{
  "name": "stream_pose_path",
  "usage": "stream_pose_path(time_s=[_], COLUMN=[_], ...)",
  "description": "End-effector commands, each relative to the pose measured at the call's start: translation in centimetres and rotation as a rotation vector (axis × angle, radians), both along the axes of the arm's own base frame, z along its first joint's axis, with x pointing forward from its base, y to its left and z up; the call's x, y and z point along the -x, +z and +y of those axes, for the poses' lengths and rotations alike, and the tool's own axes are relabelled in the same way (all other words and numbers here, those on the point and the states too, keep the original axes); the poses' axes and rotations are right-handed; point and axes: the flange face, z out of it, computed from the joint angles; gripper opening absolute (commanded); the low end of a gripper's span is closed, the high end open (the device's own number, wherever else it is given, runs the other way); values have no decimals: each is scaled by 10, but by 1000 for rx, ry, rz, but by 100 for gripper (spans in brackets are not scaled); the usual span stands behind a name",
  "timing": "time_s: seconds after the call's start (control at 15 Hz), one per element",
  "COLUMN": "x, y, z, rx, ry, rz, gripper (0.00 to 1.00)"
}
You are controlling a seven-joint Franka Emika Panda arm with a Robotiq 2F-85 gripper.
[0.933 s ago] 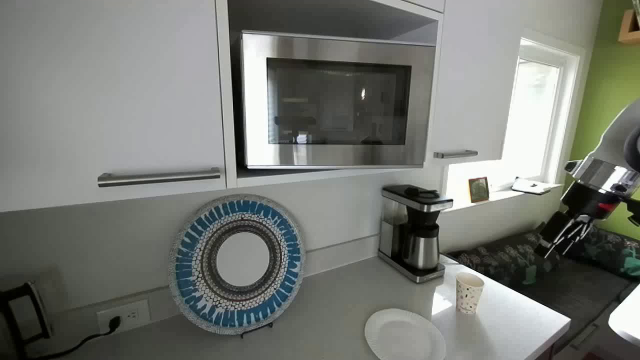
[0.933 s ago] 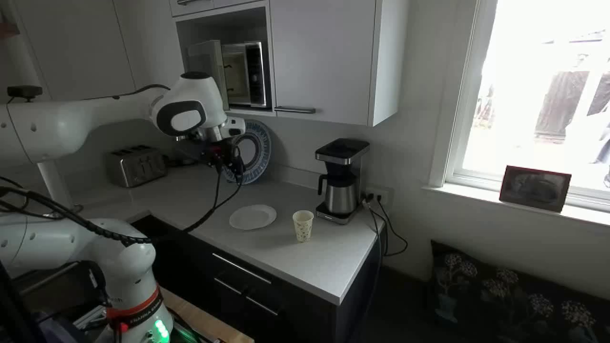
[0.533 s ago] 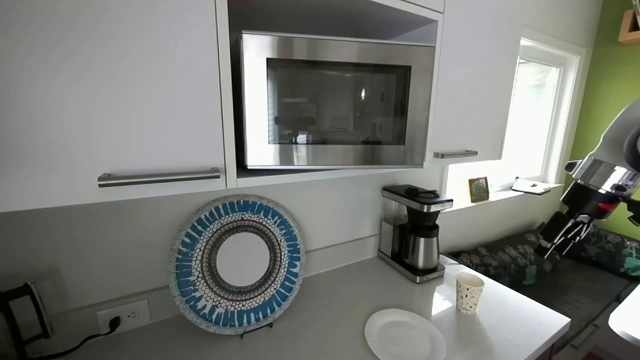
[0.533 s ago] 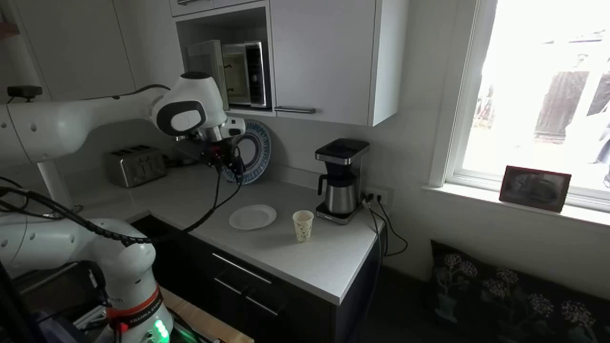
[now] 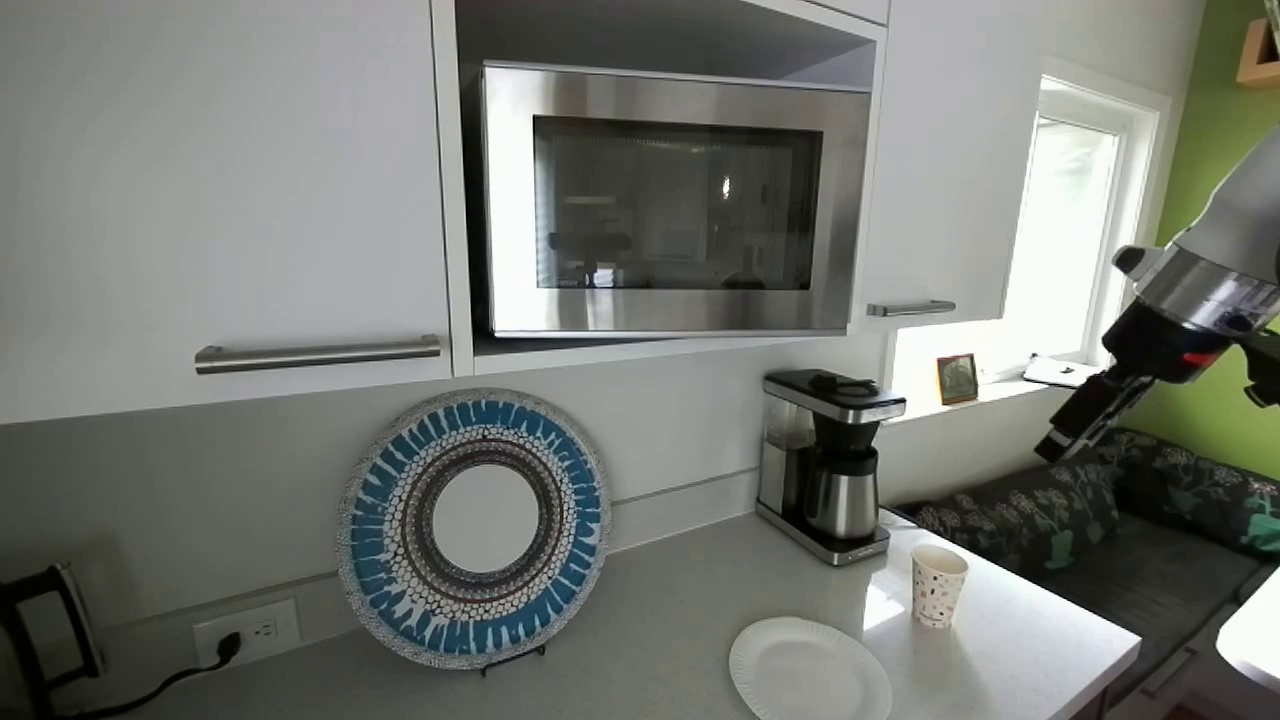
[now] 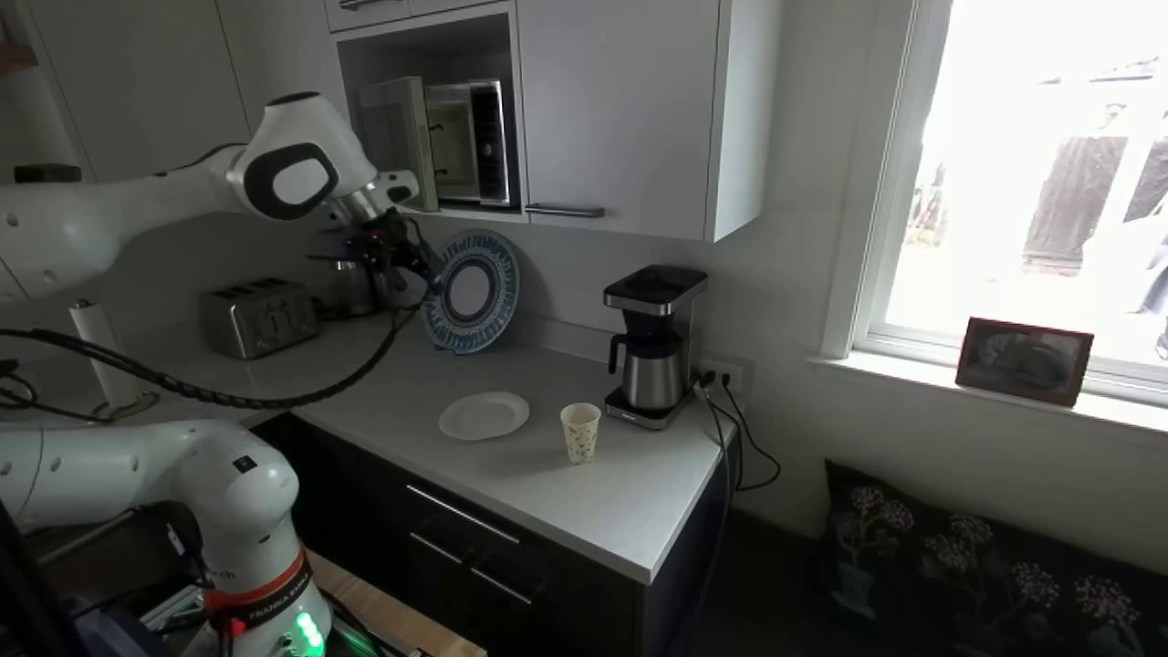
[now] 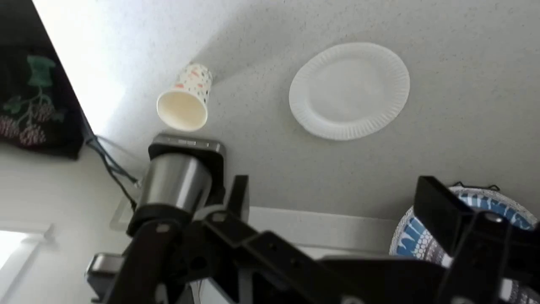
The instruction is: Close the microwave and turn the knob
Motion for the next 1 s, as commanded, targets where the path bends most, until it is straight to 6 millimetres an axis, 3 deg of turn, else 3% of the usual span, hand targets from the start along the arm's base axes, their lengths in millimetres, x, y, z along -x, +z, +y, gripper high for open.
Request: stream_pose_path(time_s=[0.0,0.2,0.4,0.47,0.53,0.93], x=[-3,-13,-17,-10,-10,-9], y=[27,39,44,40,40,44], z=[66,124,164,151,159,156], rx=[145,207,190,196,200,183], ry=[18,-6,-55,-18,-19,-9], rz=[-153,-293,-363,-336,-343,-357], gripper=[100,100,100,100,100,100])
